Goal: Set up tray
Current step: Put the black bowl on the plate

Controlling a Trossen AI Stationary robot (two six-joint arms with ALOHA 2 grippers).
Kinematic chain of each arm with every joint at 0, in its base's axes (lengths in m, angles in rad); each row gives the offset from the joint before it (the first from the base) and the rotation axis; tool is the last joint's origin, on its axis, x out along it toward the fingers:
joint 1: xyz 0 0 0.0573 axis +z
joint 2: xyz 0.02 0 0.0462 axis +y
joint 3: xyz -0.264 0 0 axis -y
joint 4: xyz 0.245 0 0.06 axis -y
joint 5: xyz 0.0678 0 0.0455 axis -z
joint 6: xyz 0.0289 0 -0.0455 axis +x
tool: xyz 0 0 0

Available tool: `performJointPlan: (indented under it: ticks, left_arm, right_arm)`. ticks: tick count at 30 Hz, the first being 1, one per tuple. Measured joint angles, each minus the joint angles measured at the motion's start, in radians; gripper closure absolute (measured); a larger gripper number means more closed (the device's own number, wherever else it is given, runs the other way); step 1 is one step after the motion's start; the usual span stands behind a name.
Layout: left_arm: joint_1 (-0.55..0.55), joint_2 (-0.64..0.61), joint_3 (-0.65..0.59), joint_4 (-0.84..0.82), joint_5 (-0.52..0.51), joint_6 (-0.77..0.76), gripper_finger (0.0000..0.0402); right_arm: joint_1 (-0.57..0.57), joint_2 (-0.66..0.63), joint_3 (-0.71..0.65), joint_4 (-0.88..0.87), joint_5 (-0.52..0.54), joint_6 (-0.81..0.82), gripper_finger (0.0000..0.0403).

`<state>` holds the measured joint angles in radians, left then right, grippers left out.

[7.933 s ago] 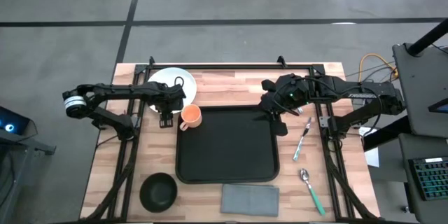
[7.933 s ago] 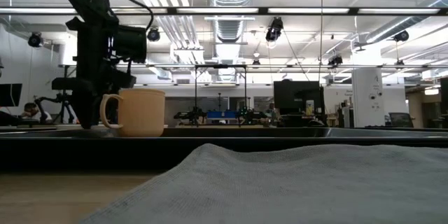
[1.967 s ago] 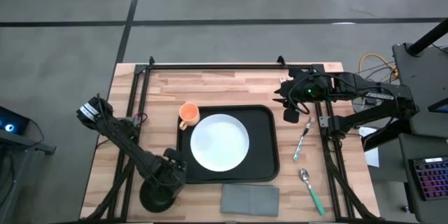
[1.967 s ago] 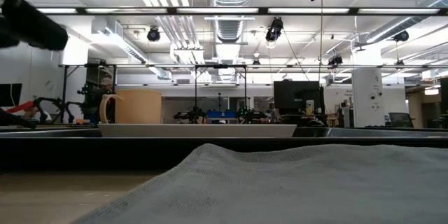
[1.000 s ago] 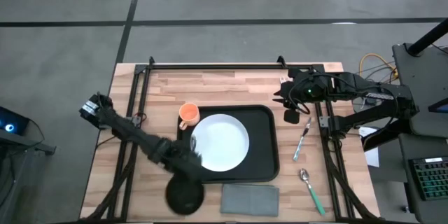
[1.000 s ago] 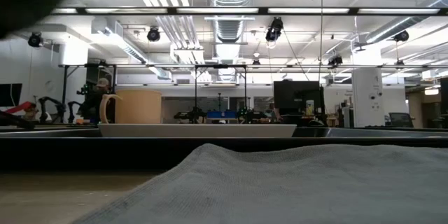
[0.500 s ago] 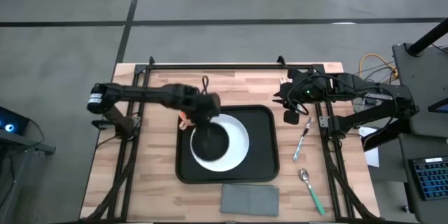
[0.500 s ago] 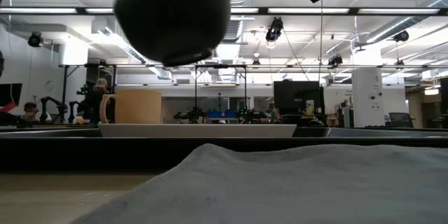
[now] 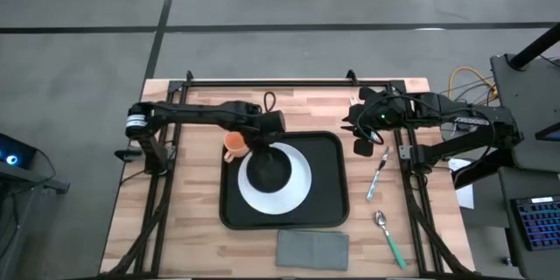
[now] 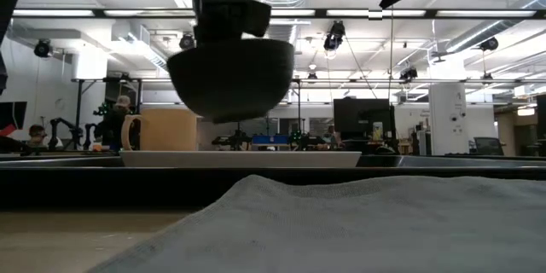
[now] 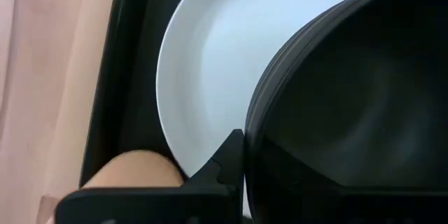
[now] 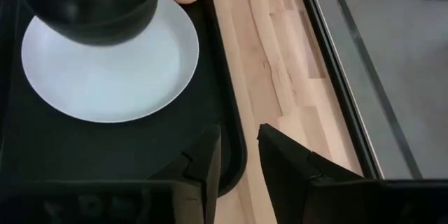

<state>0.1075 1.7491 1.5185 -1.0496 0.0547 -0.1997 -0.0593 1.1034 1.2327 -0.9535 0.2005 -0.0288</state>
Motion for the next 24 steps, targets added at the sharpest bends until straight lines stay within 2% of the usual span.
performJointPlan:
  ticks: [13,24]
  left_arm:
    - [0.001,0.140,0.001,0.043,0.027,0.028,0.0402]
    - [0.005,0.168,0.001,0.089,0.026,0.103,0.0394]
  right_arm:
    - [0.000,0.000,0.000,0.000,-0.003,0.003,0.0324]
    - [0.000,-0.001,-0.005,-0.001,-0.068,0.003,0.0312]
